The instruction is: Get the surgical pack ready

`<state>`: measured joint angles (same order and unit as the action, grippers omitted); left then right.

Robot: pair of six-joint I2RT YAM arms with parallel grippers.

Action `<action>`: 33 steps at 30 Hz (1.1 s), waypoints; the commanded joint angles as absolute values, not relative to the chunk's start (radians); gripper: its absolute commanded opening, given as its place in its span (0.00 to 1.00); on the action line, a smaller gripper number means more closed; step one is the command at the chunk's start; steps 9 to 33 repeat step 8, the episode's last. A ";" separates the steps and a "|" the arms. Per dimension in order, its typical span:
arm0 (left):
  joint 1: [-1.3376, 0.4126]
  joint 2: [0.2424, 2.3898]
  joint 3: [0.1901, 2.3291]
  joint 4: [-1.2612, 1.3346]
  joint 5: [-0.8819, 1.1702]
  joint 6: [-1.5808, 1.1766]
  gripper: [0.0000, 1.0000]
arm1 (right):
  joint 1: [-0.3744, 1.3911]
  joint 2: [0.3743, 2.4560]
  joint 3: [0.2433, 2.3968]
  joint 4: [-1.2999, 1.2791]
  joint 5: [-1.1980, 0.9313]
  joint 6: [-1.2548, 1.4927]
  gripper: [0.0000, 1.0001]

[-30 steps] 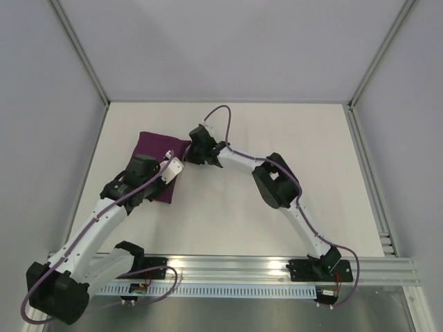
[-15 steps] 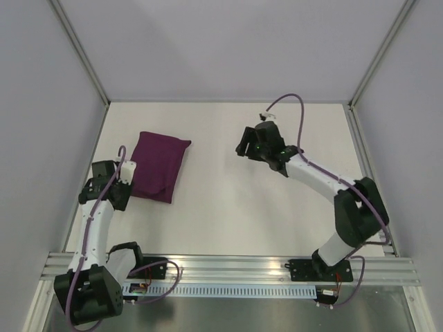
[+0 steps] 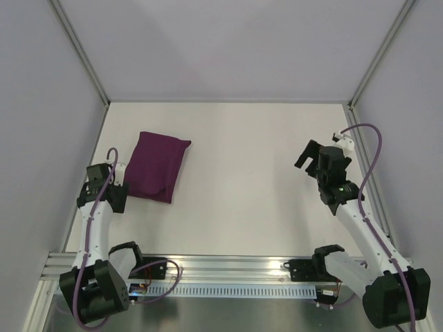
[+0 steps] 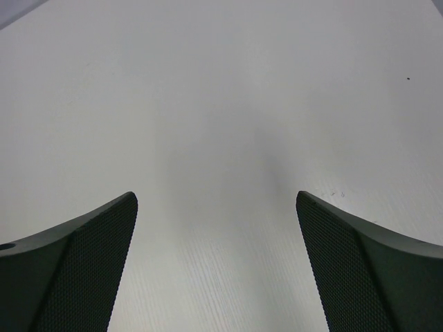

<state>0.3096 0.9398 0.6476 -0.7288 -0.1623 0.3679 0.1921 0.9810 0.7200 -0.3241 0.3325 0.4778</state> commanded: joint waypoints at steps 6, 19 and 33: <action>0.318 0.925 0.627 -0.695 -0.181 0.353 0.70 | 0.193 0.924 0.707 -0.299 0.282 0.403 1.00; 0.316 0.925 0.623 -0.695 -0.181 0.353 0.70 | 0.193 0.899 0.667 -0.269 0.270 0.416 1.00; 0.316 0.925 0.623 -0.695 -0.181 0.353 0.70 | 0.193 0.899 0.667 -0.269 0.270 0.416 1.00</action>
